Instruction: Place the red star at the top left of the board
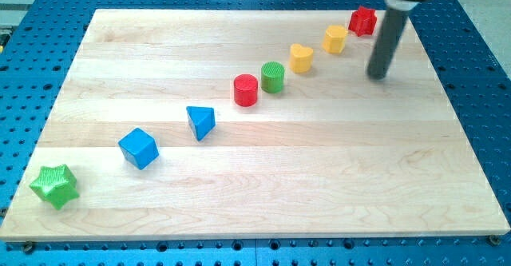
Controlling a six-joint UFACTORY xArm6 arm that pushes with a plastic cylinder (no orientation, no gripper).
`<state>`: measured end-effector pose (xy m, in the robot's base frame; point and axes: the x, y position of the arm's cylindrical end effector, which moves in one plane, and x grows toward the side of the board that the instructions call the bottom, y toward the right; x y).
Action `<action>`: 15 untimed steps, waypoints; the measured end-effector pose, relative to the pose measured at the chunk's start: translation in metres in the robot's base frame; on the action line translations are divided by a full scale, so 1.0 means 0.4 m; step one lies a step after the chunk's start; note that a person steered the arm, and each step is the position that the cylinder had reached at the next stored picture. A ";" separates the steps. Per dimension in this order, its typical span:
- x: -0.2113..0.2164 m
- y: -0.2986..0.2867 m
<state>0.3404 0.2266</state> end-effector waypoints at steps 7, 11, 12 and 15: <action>-0.188 0.013; -0.273 -0.186; -0.356 -0.243; -0.313 -0.482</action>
<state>0.2154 0.0340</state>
